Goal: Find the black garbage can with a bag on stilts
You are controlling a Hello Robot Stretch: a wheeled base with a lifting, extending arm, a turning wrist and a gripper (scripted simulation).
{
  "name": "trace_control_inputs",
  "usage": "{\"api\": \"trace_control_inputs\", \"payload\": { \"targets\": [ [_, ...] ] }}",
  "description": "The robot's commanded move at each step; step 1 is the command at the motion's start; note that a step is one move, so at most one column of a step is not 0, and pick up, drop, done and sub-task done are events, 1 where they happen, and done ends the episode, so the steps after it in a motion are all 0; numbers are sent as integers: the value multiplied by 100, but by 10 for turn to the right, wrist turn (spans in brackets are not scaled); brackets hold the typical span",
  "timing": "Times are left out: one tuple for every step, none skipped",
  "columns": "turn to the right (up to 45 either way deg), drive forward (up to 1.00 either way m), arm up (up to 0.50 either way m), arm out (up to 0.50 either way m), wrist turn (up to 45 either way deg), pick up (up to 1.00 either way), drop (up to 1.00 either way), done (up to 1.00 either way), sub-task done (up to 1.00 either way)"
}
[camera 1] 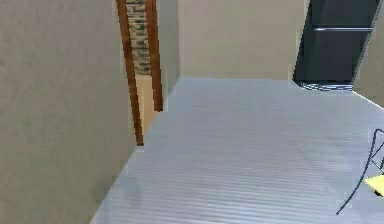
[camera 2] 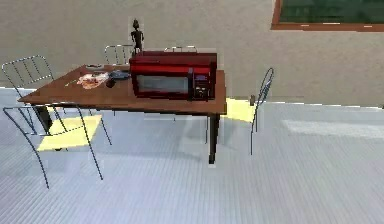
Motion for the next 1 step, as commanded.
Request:
{"api": "trace_control_inputs", "payload": {
  "targets": [
    [0,100,0,0,0,0,0,0,0]
  ]
}}
